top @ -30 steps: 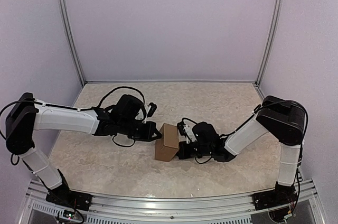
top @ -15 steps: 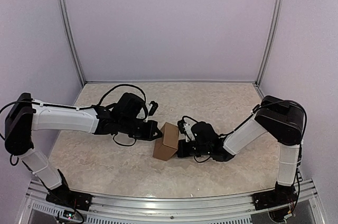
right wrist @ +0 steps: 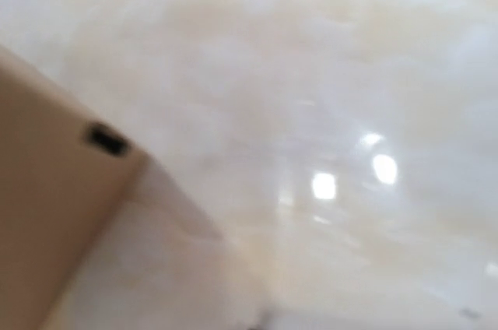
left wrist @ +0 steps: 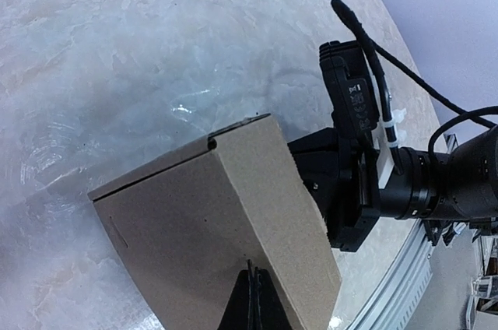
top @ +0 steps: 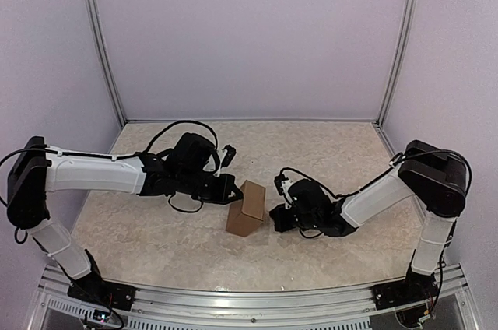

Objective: Fold the paper box

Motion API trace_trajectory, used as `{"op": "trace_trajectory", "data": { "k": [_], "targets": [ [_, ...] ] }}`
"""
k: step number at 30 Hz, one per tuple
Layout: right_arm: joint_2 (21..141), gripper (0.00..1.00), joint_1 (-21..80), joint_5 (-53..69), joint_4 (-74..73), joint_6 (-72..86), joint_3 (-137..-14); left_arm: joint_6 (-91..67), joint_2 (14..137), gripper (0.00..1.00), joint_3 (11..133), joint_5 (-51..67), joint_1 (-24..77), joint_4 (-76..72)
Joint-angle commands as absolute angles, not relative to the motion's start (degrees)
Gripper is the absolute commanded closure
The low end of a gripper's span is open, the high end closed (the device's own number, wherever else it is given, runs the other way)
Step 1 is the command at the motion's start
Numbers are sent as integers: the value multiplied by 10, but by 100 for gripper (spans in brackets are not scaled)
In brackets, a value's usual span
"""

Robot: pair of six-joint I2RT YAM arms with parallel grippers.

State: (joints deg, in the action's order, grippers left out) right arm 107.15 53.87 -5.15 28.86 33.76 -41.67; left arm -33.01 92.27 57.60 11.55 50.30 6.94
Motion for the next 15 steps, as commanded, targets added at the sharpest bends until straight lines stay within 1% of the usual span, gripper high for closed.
{"op": "trace_trajectory", "data": {
  "k": [1,9,15],
  "targets": [
    [1045,100,536,-115,154,305,-391,-323,932,100,592,120,508,76],
    [948,100,536,-137,90,296,-383,-322,948,100,608,124,514,75],
    [835,100,536,-168,35,297,-370,-322,964,100,623,129,521,72]
  ]
}}
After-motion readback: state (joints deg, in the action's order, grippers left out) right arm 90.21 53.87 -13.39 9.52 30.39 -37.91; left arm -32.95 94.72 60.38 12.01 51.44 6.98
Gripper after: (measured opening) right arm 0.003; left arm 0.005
